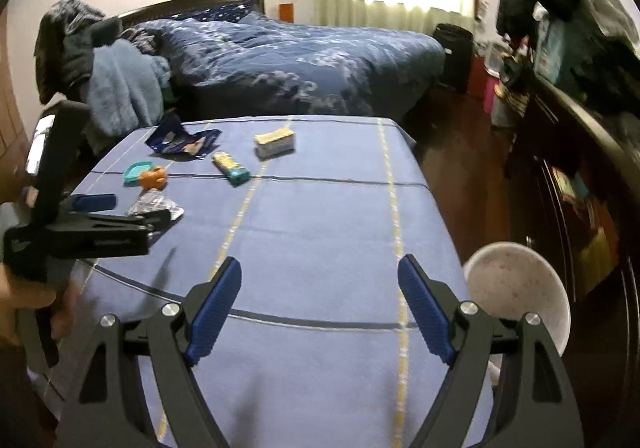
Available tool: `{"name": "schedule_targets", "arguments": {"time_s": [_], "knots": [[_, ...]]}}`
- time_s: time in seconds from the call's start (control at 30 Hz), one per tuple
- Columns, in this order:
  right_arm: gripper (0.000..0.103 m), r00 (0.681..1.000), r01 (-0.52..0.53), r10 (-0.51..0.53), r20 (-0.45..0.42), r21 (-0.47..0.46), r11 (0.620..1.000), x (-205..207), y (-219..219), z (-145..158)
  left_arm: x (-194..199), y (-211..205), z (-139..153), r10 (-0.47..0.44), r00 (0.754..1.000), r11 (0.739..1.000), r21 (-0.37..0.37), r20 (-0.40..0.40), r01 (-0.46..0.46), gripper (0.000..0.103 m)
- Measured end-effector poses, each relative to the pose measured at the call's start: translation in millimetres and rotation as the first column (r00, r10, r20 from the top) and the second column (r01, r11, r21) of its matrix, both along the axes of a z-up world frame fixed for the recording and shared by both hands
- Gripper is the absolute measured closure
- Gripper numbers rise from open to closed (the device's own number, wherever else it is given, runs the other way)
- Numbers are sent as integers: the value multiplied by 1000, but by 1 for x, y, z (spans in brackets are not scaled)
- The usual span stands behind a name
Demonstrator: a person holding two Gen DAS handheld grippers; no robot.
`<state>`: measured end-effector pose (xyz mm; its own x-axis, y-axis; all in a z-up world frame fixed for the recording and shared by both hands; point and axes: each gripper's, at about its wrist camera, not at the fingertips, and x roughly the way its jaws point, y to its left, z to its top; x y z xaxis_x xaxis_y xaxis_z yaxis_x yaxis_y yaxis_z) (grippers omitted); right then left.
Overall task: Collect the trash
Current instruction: 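Grasp the silver blister pack with left tool while right tool grasps yellow-teal tube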
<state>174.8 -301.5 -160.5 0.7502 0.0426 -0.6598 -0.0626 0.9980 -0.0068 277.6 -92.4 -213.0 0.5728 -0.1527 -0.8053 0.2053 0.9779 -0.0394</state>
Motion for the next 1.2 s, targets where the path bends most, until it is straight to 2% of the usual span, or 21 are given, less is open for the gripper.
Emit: {"name": "schedule_targets", "arguments": {"time_s": [0.13,0.33,0.5,0.57,0.77,0.9,1.03,1.13,1.2], "knots": [[22,1000,-4,4,-3,-10,1000,8,8,3,8,3,-10,-38,999,999,-1,-29,38,4],[22,1000,-17,17,-18,-11,1000,25,18,3,12,-1,-15,-81,997,996,22,-19,82,5],[22,998,-47,48,-46,27,999,55,29,1,12,-3,-16,-92,996,995,41,13,91,19],[22,997,-58,60,-48,39,998,67,34,0,10,-3,-15,-96,995,994,46,21,95,20],[22,990,-97,98,-102,16,995,120,59,-13,8,17,-9,-8,999,999,33,50,6,20],[23,973,-142,141,-184,7,990,159,78,-35,2,41,4,59,995,998,5,86,-59,20],[24,962,-146,139,-236,-13,989,186,90,-55,-2,58,10,83,992,997,-14,92,-82,20],[24,962,-146,142,-233,-1,989,197,95,-59,-4,69,10,98,991,995,-18,88,-97,20],[29,961,-152,148,-232,2,988,202,100,-59,-5,75,10,107,991,994,-22,85,-106,20]]}}
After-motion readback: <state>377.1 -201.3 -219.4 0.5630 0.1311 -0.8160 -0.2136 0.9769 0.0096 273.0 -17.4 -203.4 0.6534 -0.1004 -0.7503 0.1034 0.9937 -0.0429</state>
